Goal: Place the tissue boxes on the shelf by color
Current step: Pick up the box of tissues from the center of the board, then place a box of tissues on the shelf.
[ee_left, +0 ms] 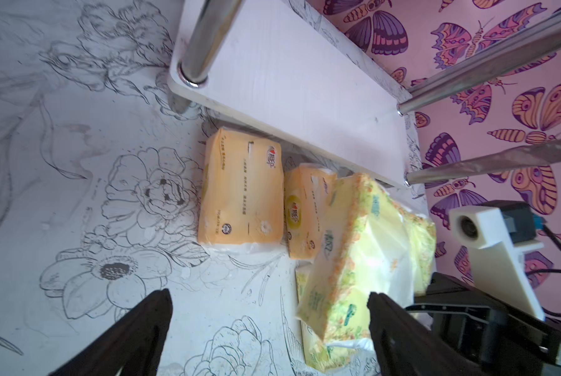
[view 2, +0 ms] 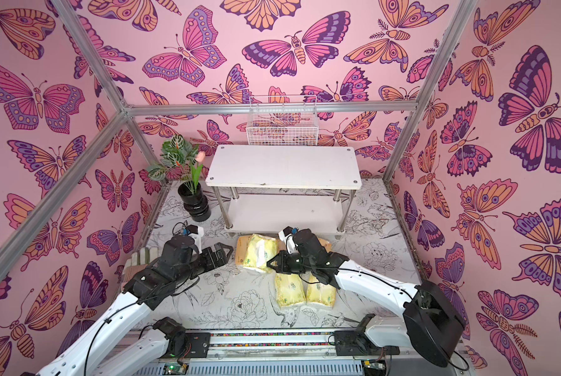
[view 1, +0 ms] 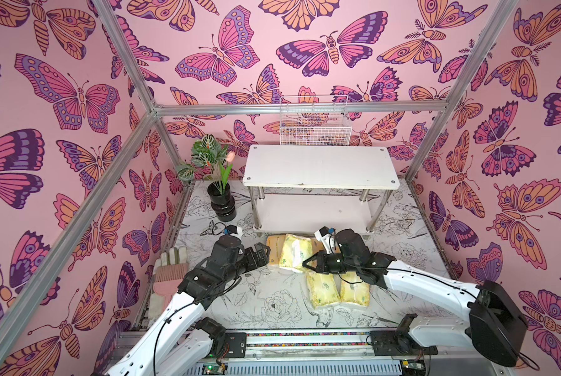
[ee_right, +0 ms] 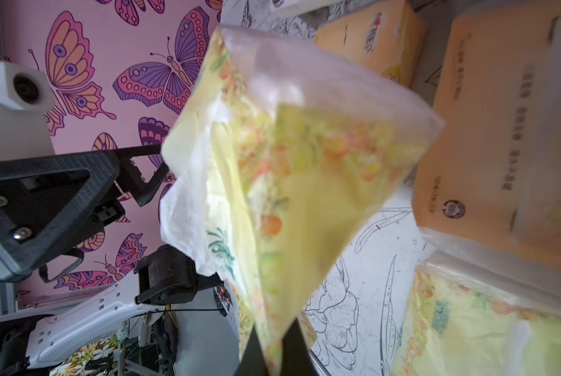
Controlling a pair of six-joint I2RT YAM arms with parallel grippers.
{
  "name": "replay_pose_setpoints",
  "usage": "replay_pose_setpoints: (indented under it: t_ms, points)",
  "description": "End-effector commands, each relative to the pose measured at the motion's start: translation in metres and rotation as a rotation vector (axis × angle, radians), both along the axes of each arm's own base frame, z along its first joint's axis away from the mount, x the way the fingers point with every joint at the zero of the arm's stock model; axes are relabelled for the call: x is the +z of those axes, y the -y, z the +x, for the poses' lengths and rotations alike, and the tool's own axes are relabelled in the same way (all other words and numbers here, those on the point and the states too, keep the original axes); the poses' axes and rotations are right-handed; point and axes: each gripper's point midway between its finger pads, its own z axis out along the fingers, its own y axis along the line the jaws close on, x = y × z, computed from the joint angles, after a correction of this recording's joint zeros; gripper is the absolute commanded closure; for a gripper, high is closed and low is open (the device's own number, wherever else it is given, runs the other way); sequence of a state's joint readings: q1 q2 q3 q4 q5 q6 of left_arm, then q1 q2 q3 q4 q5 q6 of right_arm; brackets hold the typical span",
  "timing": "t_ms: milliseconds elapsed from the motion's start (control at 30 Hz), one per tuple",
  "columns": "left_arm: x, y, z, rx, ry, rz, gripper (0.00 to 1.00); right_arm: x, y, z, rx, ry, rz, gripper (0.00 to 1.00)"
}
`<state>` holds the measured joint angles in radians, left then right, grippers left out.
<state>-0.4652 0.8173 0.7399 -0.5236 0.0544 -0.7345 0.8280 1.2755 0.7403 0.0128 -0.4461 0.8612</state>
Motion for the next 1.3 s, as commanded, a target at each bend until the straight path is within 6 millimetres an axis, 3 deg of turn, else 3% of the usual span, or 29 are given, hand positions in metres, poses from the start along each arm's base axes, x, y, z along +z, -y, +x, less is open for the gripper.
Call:
replay_pose_setpoints:
  t_ms: [0,267,433,467,733,1000,1267]
  points:
    - [-0.003,-0.022,0.007,0.013,0.001,0.144,0.00,0.018,0.005,0.022,-0.044,0.068,-0.008,1.00]
    - [0.013,-0.058,0.035,0.108,0.016,0.171,0.01,0.023,-0.004,0.075,-0.163,0.113,-0.014,1.00]
    - [0.015,-0.060,0.041,0.106,0.012,0.165,0.00,0.019,-0.023,0.114,-0.205,0.131,-0.007,1.00]
    - [0.015,-0.060,0.042,0.107,0.011,0.163,0.00,0.008,-0.028,0.122,-0.211,0.118,-0.018,1.00]
    - [0.005,-0.057,0.037,0.090,-0.011,0.146,0.00,-0.016,-0.057,0.179,-0.227,0.085,0.027,1.00]
    - [-0.001,-0.053,0.033,0.077,-0.029,0.122,0.00,-0.039,-0.077,0.204,-0.188,0.021,0.022,0.99]
    - [0.001,-0.051,0.032,0.074,-0.025,0.111,0.01,-0.042,-0.076,0.193,-0.146,-0.016,0.046,0.99]
